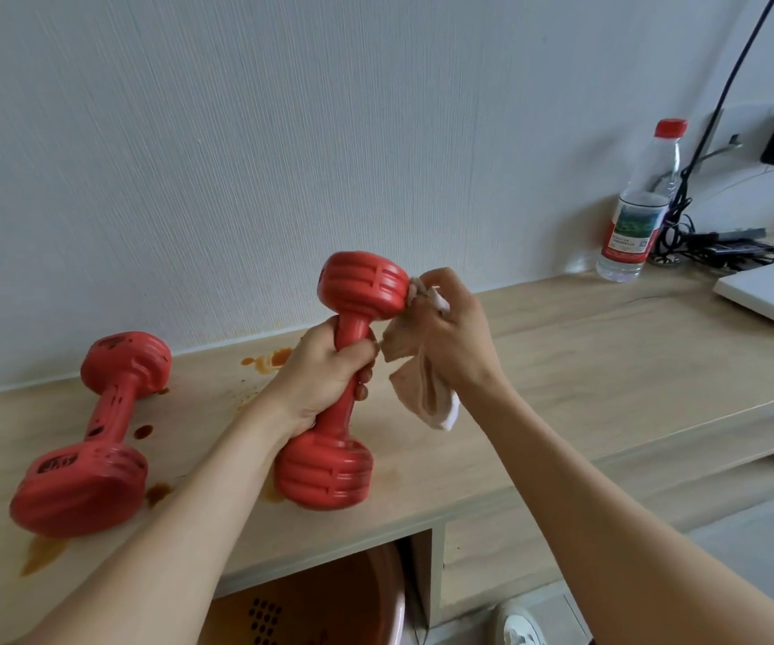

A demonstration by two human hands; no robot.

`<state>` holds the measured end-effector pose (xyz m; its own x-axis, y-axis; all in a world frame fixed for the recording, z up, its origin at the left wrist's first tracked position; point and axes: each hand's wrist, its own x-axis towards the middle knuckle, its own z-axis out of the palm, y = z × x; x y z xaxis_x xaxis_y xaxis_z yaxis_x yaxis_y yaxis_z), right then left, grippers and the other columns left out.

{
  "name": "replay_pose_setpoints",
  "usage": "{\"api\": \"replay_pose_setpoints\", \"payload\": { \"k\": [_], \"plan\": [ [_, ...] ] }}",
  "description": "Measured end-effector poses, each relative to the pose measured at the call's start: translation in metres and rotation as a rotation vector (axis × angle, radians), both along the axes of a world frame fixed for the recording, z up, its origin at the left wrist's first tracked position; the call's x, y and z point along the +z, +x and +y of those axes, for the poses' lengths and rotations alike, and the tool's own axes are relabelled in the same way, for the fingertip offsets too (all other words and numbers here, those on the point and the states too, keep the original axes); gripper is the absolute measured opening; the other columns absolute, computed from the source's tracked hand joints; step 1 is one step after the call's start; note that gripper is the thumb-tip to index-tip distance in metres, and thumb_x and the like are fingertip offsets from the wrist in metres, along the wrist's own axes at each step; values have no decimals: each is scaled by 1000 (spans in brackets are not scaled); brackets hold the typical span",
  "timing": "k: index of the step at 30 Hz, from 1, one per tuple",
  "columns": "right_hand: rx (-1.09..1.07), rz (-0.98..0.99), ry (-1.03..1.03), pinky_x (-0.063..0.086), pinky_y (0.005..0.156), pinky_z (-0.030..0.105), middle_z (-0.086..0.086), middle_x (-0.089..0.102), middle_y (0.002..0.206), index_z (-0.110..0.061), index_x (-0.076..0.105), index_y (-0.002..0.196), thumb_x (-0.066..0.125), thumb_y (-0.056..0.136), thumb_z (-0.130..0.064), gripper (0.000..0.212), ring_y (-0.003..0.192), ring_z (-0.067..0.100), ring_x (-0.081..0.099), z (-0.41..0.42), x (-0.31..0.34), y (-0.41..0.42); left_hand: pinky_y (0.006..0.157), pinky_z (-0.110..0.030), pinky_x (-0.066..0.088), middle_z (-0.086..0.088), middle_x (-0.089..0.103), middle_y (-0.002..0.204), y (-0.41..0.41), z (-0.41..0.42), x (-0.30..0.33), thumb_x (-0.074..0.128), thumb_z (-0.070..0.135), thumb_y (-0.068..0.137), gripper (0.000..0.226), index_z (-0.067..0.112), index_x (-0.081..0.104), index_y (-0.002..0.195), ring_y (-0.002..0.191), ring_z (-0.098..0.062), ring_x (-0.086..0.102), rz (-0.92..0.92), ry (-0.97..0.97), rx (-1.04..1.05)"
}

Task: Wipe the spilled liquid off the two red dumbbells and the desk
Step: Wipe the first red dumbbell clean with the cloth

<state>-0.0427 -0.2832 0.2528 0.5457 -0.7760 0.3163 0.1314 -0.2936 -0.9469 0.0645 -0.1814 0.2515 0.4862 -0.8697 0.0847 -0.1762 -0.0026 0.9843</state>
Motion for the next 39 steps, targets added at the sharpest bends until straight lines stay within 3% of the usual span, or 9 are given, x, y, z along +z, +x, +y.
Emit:
{"api": "replay_pose_setpoints", "payload": {
  "k": [4, 8, 10, 13, 18, 23, 30, 36, 39],
  "plan": [
    [55, -191, 309, 44, 56, 26, 4, 54, 71, -16, 51, 83, 48, 96, -12, 14, 59, 12, 52, -6, 4, -1, 51, -22, 47, -1, 55, 61, -5, 1, 2, 68, 15, 80, 15, 13, 53, 82, 54, -13, 53, -49, 17, -131],
    [5, -217, 349, 47, 60, 30, 4, 56, 71, -14, 53, 83, 53, 94, -15, 11, 62, 15, 54, -8, -2, -3, 74, -39, 55, -1, 66, 84, 5, -3, 2, 74, 54, 67, 48, 16, 59, 92, 77, -21, 68, -322, 97, 104],
    [-66, -184, 259, 45, 64, 34, 4, 55, 70, -13, 53, 85, 55, 94, -16, 10, 66, 16, 53, -6, -4, -3, 76, -40, 56, -1, 68, 82, 7, -2, 2, 68, 46, 79, 36, 13, 61, 92, 75, -18, 70, -468, 91, 200],
    [-159, -73, -32, 43, 60, 33, 5, 56, 77, -18, 50, 85, 53, 95, -28, 14, 65, 17, 53, 2, -2, 1, 73, -42, 57, 1, 65, 78, 6, -4, 0, 53, 33, 92, 21, 13, 58, 92, 71, -14, 68, -535, 73, 228],
    [-326, 78, -615, 49, 57, 33, -5, 46, 103, -23, 51, 90, 50, 92, -23, 2, 80, 16, 56, 25, 7, 7, 59, -27, 53, -1, 61, 85, 4, -4, -1, 44, 30, 96, 22, 10, 52, 100, 68, -12, 64, -461, 43, 263],
    [-298, 54, -343, 50, 68, 41, -3, 48, 99, -19, 52, 89, 51, 94, -18, 5, 72, 8, 53, 17, 3, 10, 56, -24, 48, 0, 60, 82, 3, -6, -3, 48, 28, 95, 15, 14, 52, 97, 64, -12, 63, -331, -5, 254],
    [-412, 129, -674, 45, 59, 32, -3, 47, 104, -19, 53, 95, 43, 97, -36, 20, 87, 20, 52, 32, 16, 15, 53, -17, 50, 1, 63, 76, -1, -4, -2, 46, 32, 95, 21, 13, 54, 98, 58, -4, 64, -302, -7, 287],
    [-355, 101, -241, 47, 72, 44, -1, 48, 96, -14, 41, 87, 37, 100, -32, 23, 76, 24, 56, 8, 12, 15, 55, -23, 51, -1, 61, 75, -5, -3, -2, 46, 32, 96, 21, 13, 55, 92, 62, -12, 65, -327, -43, 208],
    [-413, 87, -450, 46, 63, 40, -1, 46, 99, -12, 46, 90, 40, 99, -29, 20, 82, 23, 53, 21, 16, 17, 55, -22, 52, 0, 61, 73, -3, -4, -1, 44, 31, 96, 18, 17, 53, 90, 58, -6, 63, -329, -25, 218]
  ]
}}
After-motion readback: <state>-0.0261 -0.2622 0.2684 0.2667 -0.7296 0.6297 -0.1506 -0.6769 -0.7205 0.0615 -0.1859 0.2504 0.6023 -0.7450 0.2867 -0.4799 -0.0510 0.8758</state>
